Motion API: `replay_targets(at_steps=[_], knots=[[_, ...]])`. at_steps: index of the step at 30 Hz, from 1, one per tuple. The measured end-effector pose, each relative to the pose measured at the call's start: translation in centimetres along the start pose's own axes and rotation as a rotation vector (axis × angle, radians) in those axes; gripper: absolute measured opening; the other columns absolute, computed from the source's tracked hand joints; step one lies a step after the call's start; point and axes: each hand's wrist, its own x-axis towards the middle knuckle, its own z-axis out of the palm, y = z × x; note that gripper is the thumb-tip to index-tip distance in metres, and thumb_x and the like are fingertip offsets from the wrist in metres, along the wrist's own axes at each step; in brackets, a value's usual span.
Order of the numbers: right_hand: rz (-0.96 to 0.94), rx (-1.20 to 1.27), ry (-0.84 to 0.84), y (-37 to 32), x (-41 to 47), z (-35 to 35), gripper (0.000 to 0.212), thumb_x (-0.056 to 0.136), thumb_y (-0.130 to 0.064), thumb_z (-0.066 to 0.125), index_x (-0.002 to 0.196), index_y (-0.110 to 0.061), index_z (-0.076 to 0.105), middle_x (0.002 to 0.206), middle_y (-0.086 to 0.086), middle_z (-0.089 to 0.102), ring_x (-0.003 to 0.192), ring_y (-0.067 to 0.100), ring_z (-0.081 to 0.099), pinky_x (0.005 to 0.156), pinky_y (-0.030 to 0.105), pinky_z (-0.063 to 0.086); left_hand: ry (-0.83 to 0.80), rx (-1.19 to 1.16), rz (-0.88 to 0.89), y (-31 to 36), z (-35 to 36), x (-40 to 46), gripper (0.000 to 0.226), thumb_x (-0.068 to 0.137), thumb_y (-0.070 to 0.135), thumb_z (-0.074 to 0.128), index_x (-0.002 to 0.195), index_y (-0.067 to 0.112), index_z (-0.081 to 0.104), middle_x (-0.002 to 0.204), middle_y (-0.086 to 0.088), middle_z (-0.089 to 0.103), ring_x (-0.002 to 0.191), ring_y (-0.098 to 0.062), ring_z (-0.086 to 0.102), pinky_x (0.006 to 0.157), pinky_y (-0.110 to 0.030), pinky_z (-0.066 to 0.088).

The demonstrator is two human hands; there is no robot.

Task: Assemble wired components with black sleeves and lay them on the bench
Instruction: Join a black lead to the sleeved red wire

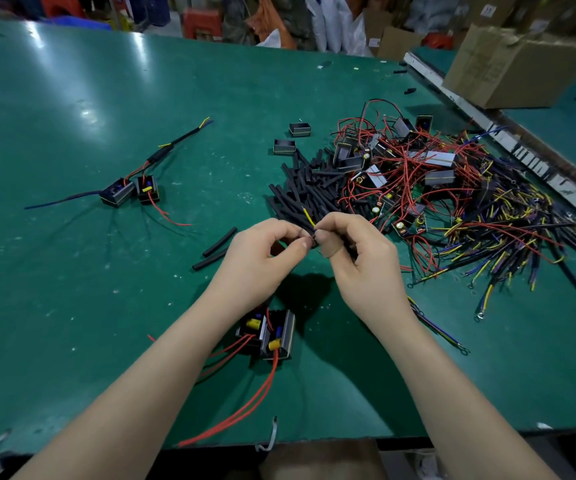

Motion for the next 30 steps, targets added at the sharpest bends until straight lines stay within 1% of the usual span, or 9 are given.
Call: replay_targets(at_steps=[5,8,12,14,17,20,25,28,30], knots=[[0.061,-0.146,-0.077,-0.18,-0.1,-0.06,0.007,0.096,-0.012,0.053,0.096,-0.009,0.06,0.092,-0.007,0.052,0.081,0.012,0.048,0.071,0.041,0.045,-0.017,0.003,-0.036,-0.02,-0.2,0.0,0.011,0.089,0.025,0.062,0.085,0.035,0.066,0.083,0.016,0.065,0.073,0.008,0.054,0.072,-0.014,0.041],[0.116,-0.186,-0.076,-0.18,-0.1,-0.09,0.009,0.098,-0.016,0.051,0.098,-0.012,0.059,0.095,-0.006,0.052,0.085,0.018,0.051,0.073,0.046,0.046,-0.033,-0.026,-0.108,-0.05,-0.42,0.14,0.009,0.089,0.033,0.061,0.094,0.034,0.068,0.082,0.015,0.068,0.069,0.0,0.058,0.07,-0.016,0.045],[0.186,-0.218,-0.056,-0.14,0.0,-0.11,0.014,0.099,-0.023,0.049,0.103,-0.015,0.06,0.096,-0.004,0.056,0.089,0.018,0.054,0.076,0.043,0.046,0.019,-0.007,-0.149,-0.09,-0.59,0.26,0.011,0.089,0.031,0.058,0.092,0.033,0.069,0.072,0.016,0.067,0.051,0.001,0.048,0.052,-0.009,0.036],[0.208,-0.228,-0.057,-0.08,0.01,-0.09,0.015,0.098,-0.024,0.051,0.104,-0.016,0.062,0.097,-0.004,0.057,0.092,0.019,0.055,0.078,0.042,0.046,0.034,0.043,-0.096,-0.04,-0.73,0.14,0.015,0.089,0.027,0.061,0.098,0.031,0.072,0.076,0.017,0.065,0.059,0.002,0.052,0.057,-0.007,0.037],[0.225,-0.224,-0.047,-0.11,0.04,0.03,0.016,0.097,-0.025,0.052,0.105,-0.016,0.063,0.098,-0.002,0.06,0.095,0.021,0.056,0.079,0.042,0.046,0.009,0.052,-0.005,0.19,-0.8,-0.06,0.021,0.088,0.025,0.065,0.107,0.029,0.071,0.083,0.008,0.064,0.077,-0.004,0.056,0.07,-0.011,0.04],[0.23,-0.185,-0.036,-0.21,0.08,0.08,0.016,0.097,-0.023,0.054,0.105,-0.015,0.065,0.1,0.0,0.062,0.096,0.022,0.058,0.082,0.042,0.046,0.009,0.009,0.05,0.45,-0.56,-0.16,0.02,0.084,0.022,0.07,0.099,0.034,0.071,0.079,0.016,0.063,0.075,0.0,0.057,0.07,-0.005,0.037],[0.221,-0.072,-0.046,-0.52,0.04,0.06,0.011,0.096,-0.017,0.056,0.1,-0.014,0.066,0.096,-0.006,0.058,0.101,0.023,0.056,0.09,0.038,0.043,0.03,-0.149,-0.04,0.2,-0.33,-0.13,0.016,0.077,0.021,0.077,0.08,0.034,0.068,0.072,0.019,0.069,0.066,0.006,0.058,0.066,-0.01,0.044],[0.251,-0.004,-0.043,-0.57,0.18,0.11,0.011,0.095,-0.015,0.056,0.092,-0.025,0.061,0.095,-0.005,0.062,0.1,0.021,0.056,0.09,0.033,0.042,-0.008,-0.228,-0.089,0.26,-0.23,0.02,0.018,0.075,0.019,0.079,0.082,0.031,0.067,0.068,0.021,0.068,0.06,0.007,0.053,0.063,-0.009,0.042],[0.278,0.034,-0.039,-0.48,0.3,0.08,0.014,0.095,-0.014,0.057,0.089,-0.027,0.059,0.093,-0.006,0.063,0.096,0.014,0.057,0.087,0.025,0.042,-0.036,-0.275,-0.125,0.32,-0.23,0.1,0.02,0.074,0.018,0.079,0.086,0.029,0.068,0.067,0.018,0.068,0.059,0.003,0.05,0.064,-0.01,0.043]])
